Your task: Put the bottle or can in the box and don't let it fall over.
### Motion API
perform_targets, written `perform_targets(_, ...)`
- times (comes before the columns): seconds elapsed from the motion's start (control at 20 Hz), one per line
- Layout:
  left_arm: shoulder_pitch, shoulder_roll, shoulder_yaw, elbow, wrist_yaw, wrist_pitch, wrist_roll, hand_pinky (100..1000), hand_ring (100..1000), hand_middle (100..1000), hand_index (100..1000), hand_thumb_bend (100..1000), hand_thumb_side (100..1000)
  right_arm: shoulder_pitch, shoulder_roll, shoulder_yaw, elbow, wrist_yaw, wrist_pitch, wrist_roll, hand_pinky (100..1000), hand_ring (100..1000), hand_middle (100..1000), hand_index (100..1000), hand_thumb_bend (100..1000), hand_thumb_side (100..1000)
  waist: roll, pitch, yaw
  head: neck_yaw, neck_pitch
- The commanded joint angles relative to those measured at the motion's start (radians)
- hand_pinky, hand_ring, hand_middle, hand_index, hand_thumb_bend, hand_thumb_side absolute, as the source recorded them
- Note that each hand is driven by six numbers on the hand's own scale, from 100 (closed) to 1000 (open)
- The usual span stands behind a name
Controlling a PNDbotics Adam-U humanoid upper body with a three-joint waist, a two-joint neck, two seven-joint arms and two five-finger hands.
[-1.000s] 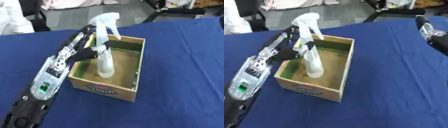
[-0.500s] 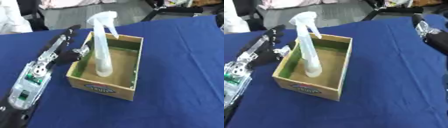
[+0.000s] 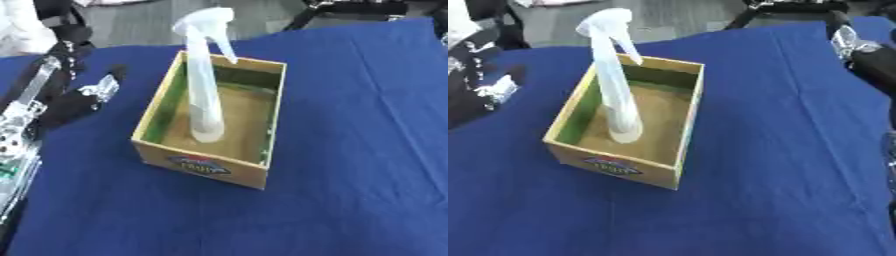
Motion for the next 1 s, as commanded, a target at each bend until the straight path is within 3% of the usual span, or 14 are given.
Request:
perform_targets(0.05, 0.025, 0.046, 0.045, -0.063, 0.015, -0.007, 0.034, 1000, 1000, 1000, 1000, 309, 319, -0.006, -0.030, -0.011, -0.022, 0.000, -0.001, -0.006, 1000, 927, 1000, 1000, 472, 100, -0.005, -0.020, 0.004, 0.003, -0.007)
perform_targets(0.4, 0.104, 0.033, 0.121, -0.075, 0.062, -0.021, 0.100, 1000, 1000, 1000, 991, 186, 100, -0.002, -0.034, -0.013, -0.022, 0.001, 0.001, -0.009, 1000, 928, 1000, 1000, 473, 100, -0.010, -0.016, 0.007, -0.005, -0.020)
perform_targets(1.0, 0.149, -0.001, 0.161, -0.075, 0.110, -0.005, 0.158, 1000, 1000, 1000, 977, 145, 100, -0.001, -0.035, -0.012, -0.022, -0.004, 0.002, -0.011, 1000, 927, 1000, 1000, 467, 100, -0.015, -0.009, 0.005, -0.007, -0.034)
